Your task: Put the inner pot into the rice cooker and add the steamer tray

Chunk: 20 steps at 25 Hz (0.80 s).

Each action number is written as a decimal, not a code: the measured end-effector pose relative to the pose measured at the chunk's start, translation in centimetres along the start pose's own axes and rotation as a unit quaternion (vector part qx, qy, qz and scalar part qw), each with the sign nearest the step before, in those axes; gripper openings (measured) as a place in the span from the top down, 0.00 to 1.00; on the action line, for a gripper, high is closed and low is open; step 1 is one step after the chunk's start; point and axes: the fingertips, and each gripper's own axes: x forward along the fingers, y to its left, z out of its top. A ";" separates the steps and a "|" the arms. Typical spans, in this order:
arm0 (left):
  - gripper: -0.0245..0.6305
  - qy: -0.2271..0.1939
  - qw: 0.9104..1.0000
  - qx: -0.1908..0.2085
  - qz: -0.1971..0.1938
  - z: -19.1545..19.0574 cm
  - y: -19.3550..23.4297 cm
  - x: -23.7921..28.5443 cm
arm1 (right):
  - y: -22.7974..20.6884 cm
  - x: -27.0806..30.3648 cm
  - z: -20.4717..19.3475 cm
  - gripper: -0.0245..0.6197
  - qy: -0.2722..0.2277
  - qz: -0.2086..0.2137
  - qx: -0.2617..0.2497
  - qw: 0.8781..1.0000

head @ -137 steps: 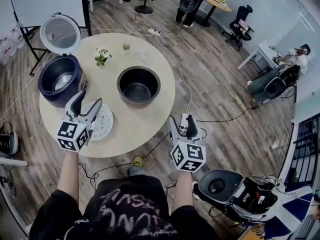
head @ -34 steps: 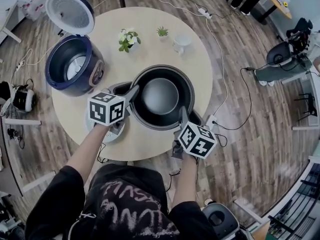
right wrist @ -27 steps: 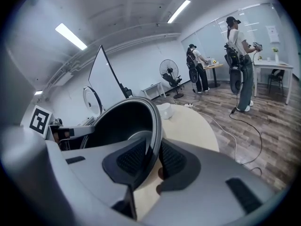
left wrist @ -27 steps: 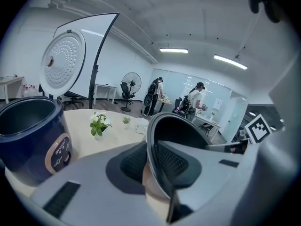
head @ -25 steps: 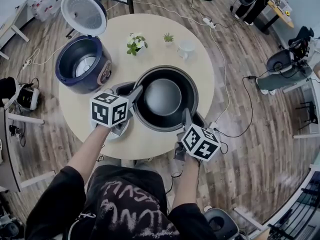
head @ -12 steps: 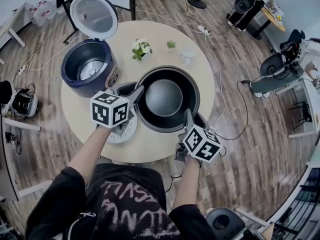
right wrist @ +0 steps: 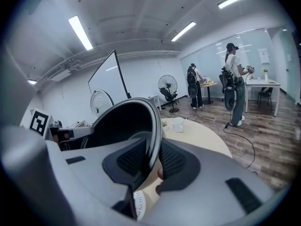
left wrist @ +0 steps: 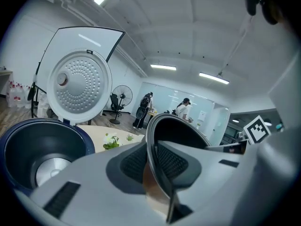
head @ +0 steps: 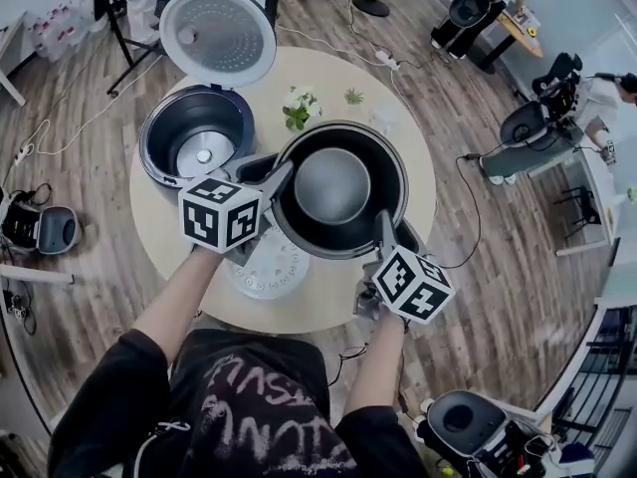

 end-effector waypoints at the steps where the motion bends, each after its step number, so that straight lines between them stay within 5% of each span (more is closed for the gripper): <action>1: 0.84 -0.005 1.000 0.000 -0.006 0.5 0.7 -0.4 | 1.0 0.1 0.3 0.82 -0.005 -0.004 -0.003 1.000; 20: 0.84 -0.048 0.998 -0.003 -0.035 9.0 14.2 -14.1 | 22.3 0.5 2.0 0.81 -0.045 -0.019 -0.033 0.998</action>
